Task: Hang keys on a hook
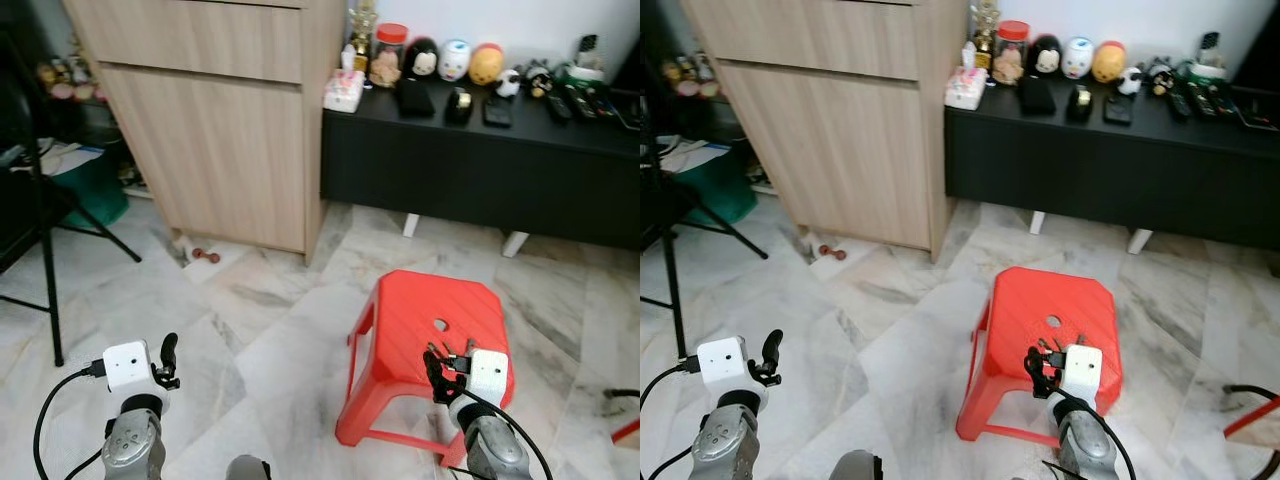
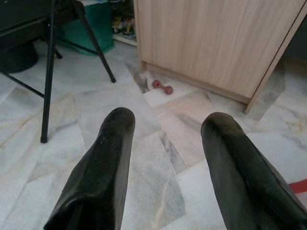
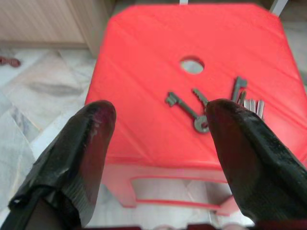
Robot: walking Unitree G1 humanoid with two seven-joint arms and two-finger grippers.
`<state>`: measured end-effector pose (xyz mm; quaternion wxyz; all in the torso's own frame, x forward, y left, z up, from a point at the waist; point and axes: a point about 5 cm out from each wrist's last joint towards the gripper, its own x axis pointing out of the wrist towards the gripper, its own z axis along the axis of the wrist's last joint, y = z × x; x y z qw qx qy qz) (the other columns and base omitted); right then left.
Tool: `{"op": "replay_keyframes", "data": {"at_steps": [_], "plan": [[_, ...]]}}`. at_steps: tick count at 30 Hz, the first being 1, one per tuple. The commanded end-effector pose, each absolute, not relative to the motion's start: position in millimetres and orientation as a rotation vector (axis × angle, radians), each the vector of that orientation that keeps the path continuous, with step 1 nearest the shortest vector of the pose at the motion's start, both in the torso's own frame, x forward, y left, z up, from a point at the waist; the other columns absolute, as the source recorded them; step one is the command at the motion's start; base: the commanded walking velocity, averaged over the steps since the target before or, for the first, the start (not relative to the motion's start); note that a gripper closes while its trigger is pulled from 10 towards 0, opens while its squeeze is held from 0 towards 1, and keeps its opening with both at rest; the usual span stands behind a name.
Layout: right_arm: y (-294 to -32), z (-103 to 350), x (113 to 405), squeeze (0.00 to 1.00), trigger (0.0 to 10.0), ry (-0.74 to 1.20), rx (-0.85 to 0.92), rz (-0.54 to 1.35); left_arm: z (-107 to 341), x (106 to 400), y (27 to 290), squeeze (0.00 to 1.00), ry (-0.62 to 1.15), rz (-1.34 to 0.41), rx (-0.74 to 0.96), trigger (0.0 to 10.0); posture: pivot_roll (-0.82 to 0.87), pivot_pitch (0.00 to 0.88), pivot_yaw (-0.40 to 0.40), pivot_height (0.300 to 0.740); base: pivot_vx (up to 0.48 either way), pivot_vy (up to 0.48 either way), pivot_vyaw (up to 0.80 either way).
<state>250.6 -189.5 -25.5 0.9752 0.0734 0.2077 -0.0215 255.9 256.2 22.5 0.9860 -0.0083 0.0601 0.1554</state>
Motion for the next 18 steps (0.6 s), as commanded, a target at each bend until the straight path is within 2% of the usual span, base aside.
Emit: {"op": "replay_keyframes", "data": {"at_steps": [1, 10, 14, 18], "plan": [[-194, -30, 246, 0.0, 10.0, 0.453, 0.148, -0.062, 19, 254, 253, 0.0, 0.139, 0.307, -0.02, 10.0, 0.11, 0.034, -0.064, 0.655, 0.0, 0.0, 0.0], [-201, -40, 235, 0.0, 10.0, 0.513, 0.147, -0.082, 14, 250, 252, 0.0, 0.168, 0.303, -0.033, 10.0, 0.12, 0.035, -0.063, 0.655, 0.0, 0.0, 0.0], [-211, -44, 229, 0.0, 10.0, 0.56, 0.139, -0.092, 11, 249, 252, 0.0, 0.184, 0.299, -0.04, 10.0, 0.12, 0.035, -0.061, 0.655, 0.247, 0.0, 0.0], [-219, -46, 225, 0.0, 10.0, 0.579, 0.144, -0.108, 11, 250, 253, 0.0, 0.187, 0.299, -0.041, 10.0, 0.12, 0.036, -0.062, 0.655, 0.262, 0.0, -0.44]]}}
